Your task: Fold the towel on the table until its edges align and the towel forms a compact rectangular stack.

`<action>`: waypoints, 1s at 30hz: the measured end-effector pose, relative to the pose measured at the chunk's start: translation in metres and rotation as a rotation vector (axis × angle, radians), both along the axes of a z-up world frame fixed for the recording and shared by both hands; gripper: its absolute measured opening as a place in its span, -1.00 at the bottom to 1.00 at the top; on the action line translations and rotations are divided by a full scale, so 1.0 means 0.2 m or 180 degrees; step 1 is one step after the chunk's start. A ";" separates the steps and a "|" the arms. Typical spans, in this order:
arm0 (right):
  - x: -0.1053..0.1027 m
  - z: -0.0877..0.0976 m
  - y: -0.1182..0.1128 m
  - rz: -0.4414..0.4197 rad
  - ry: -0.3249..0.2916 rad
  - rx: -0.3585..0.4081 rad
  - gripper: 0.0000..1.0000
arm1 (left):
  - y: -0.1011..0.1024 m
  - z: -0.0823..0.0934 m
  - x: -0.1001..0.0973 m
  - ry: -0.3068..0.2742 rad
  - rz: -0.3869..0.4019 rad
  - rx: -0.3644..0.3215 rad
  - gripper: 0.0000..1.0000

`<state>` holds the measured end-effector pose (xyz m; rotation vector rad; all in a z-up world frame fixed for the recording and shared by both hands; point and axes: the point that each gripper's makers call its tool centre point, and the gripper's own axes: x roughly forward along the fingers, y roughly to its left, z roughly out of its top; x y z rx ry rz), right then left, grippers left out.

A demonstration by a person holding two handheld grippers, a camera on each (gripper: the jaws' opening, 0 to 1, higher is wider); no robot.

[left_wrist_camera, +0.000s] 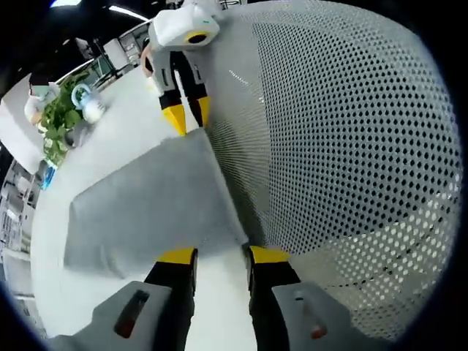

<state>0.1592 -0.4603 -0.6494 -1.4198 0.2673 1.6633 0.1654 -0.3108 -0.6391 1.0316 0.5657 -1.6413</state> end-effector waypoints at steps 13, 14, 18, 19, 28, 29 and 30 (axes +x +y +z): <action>0.01 -0.08 0.02 0.0209 -0.0167 -0.0171 -0.62 | -0.01 -0.10 0.00 -0.0364 -0.0132 0.0019 -0.45; 0.01 -0.08 0.02 0.0195 -0.0168 -0.0143 -0.63 | -0.01 -0.10 0.00 -0.0391 -0.0151 0.0020 -0.46; 0.01 -0.08 0.03 0.0090 -0.0125 -0.0033 -0.64 | -0.01 -0.10 0.01 -0.0494 -0.0155 -0.0050 -0.53; 0.01 -0.08 0.03 0.0058 -0.0121 -0.0014 -0.65 | -0.02 -0.10 0.02 -0.0467 -0.0069 -0.0108 -0.55; 0.03 -0.01 0.03 -0.0426 0.0190 0.0141 -0.91 | -0.03 -0.08 0.06 -0.0104 0.0356 -0.0224 -0.69; 0.03 0.01 0.03 -0.0680 0.0397 0.0204 -0.92 | -0.02 -0.07 0.06 -0.0030 0.0403 -0.0227 -0.68; 0.04 0.03 0.04 -0.0829 0.0514 0.0274 -0.93 | -0.02 -0.07 0.05 0.0047 0.0456 -0.0232 -0.67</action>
